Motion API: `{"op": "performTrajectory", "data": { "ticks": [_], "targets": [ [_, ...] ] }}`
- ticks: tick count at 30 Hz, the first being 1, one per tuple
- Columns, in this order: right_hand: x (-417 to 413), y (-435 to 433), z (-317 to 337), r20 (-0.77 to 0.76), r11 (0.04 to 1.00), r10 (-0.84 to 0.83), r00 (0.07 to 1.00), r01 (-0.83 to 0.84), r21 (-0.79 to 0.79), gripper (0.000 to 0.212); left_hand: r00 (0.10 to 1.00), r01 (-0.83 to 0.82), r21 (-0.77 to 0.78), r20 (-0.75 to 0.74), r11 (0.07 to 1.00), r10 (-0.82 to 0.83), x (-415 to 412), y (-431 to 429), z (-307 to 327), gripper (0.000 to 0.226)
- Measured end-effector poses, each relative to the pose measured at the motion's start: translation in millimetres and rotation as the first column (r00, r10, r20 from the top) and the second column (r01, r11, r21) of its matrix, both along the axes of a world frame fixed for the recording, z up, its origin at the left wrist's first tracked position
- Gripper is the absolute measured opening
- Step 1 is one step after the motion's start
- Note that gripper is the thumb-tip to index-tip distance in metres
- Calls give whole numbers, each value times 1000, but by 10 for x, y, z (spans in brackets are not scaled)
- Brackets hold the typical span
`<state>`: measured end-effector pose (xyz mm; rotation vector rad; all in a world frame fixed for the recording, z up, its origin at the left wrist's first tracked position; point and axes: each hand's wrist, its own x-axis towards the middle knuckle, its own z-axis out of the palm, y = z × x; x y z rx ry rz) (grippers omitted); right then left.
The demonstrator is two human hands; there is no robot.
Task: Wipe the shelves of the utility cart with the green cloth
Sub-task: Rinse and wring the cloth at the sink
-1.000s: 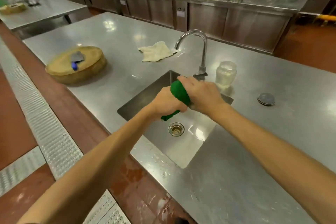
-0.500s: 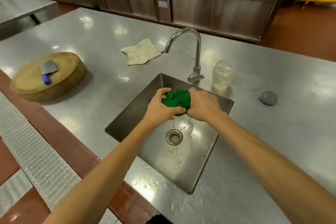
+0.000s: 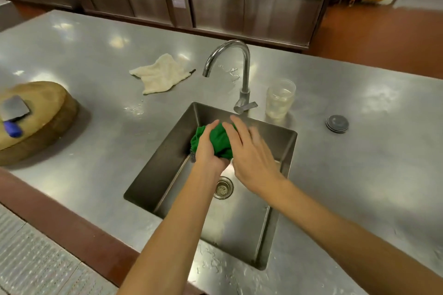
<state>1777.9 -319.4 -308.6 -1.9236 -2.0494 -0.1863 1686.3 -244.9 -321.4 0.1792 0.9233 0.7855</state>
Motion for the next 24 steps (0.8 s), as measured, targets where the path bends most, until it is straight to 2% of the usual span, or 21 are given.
{"op": "performTrajectory", "data": {
  "ticks": [3, 5, 7, 9, 11, 14, 16, 19, 21, 24],
  "targets": [
    [-82, -84, -55, 113, 999, 10, 994, -16, 49, 81, 999, -15, -23, 31, 1000, 15, 56, 31, 65, 30],
    [-67, -9, -70, 89, 995, -65, 994, 58, 78, 80, 999, -25, -5, 22, 1000, 25, 119, -4, 54, 32],
    [-1, 122, -72, 58, 986, -152, 987, 147, 78, 90, 998, -45, 27, -36, 999, 46, 161, -44, 66, 32],
    [58, 202, -70, 63, 983, -183, 981, 184, -10, 97, 986, -88, 83, -136, 993, 99, 162, -43, 60, 25],
    [67, 244, -89, 37, 976, -201, 979, 203, -84, 84, 956, -136, 141, -240, 981, 167, 122, -25, 109, 10],
    [-2, 282, -56, -161, 956, -263, 951, 234, -177, 58, 926, -115, 301, -313, 947, 212, 84, 13, 178, 18],
    [-46, 307, 6, -330, 942, -317, 889, 255, -218, 56, 902, -54, 430, -367, 901, 229, 64, 36, 253, 23],
    [-85, 337, 147, -480, 963, -237, 845, 140, -229, 45, 842, 121, 589, -487, 799, 232, 27, 113, 358, 24],
    [-104, 349, 241, -532, 967, -188, 826, 59, -250, 29, 799, 265, 617, -571, 741, 190, -7, 186, 438, 27],
    [-137, 366, 324, -650, 945, -238, 722, 18, -326, 16, 779, 387, 616, -616, 686, 114, -55, 263, 549, 44]
  ]
}}
